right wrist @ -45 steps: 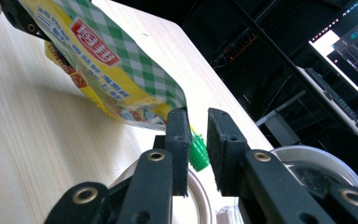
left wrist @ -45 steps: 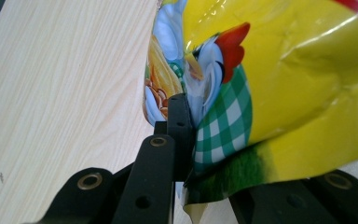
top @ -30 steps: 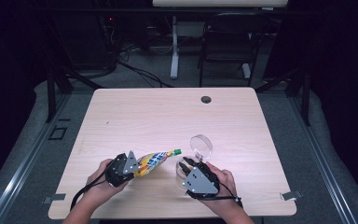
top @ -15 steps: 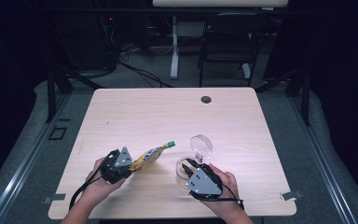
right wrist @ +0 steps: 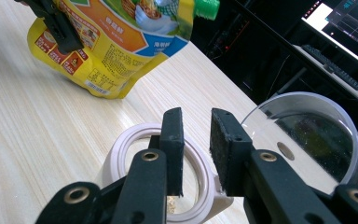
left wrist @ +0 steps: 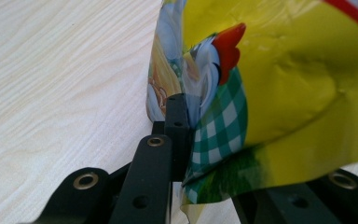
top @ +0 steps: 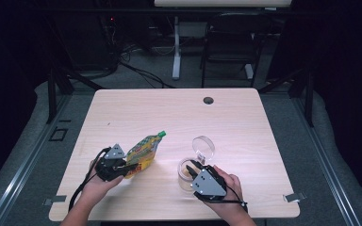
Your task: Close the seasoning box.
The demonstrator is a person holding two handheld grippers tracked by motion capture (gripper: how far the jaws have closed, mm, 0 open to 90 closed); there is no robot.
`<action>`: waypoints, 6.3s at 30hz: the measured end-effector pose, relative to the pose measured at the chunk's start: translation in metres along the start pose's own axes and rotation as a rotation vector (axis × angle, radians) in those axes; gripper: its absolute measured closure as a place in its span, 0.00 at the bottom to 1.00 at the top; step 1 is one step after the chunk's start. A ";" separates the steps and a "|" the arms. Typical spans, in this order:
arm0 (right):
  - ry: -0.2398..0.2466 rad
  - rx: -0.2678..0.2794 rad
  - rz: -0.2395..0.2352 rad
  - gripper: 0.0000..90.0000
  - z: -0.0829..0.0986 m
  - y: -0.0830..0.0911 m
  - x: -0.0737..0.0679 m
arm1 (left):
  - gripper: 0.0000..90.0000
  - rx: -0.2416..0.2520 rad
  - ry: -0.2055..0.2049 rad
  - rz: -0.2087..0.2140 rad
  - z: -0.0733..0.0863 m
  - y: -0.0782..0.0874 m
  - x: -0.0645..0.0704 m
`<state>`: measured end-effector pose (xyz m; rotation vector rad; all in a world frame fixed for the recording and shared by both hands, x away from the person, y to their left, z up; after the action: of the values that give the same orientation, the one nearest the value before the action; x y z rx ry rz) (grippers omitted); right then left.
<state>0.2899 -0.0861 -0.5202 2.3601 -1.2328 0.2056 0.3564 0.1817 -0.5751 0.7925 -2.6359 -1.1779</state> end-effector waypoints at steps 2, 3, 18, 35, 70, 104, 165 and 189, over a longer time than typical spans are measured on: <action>-0.005 0.001 -0.001 0.83 0.001 0.000 0.000 | 0.90 0.002 0.006 0.003 0.001 0.000 -0.001; -0.005 0.001 -0.001 0.83 0.001 0.000 0.000 | 0.90 0.007 0.015 0.003 0.001 0.000 -0.001; -0.005 -0.008 -0.010 0.82 0.004 -0.002 -0.004 | 0.88 0.015 0.084 0.027 0.014 -0.001 -0.011; -0.036 -0.011 -0.022 0.80 0.008 -0.003 -0.003 | 0.79 0.046 0.108 0.062 0.026 0.002 -0.015; -0.231 0.015 -0.034 0.65 0.010 0.017 0.037 | 0.54 0.086 0.112 0.021 0.036 0.023 -0.006; -0.428 0.009 -0.006 0.51 0.027 0.008 0.074 | 0.50 0.093 0.096 0.011 0.042 0.032 0.002; -0.319 0.034 -0.050 0.74 0.004 -0.006 0.055 | 0.50 0.107 0.118 -0.023 0.053 0.041 0.000; -0.242 0.015 -0.088 0.66 0.004 -0.002 0.033 | 0.50 0.115 0.114 -0.035 0.053 0.046 -0.003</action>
<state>0.3105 -0.1115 -0.5128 2.5020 -1.2335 -0.1026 0.3220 0.2431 -0.5781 0.9009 -2.6248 -0.9656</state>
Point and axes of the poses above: each handheld gripper's, and its own axes: y roughly backward along the jaws, z roughly out of its underside, x roughly to its right, the point moved 6 cm from there along -y, roughly forward along the jaws, and after that the axes turned 10 degrees about -y, right-handed, at the moved point
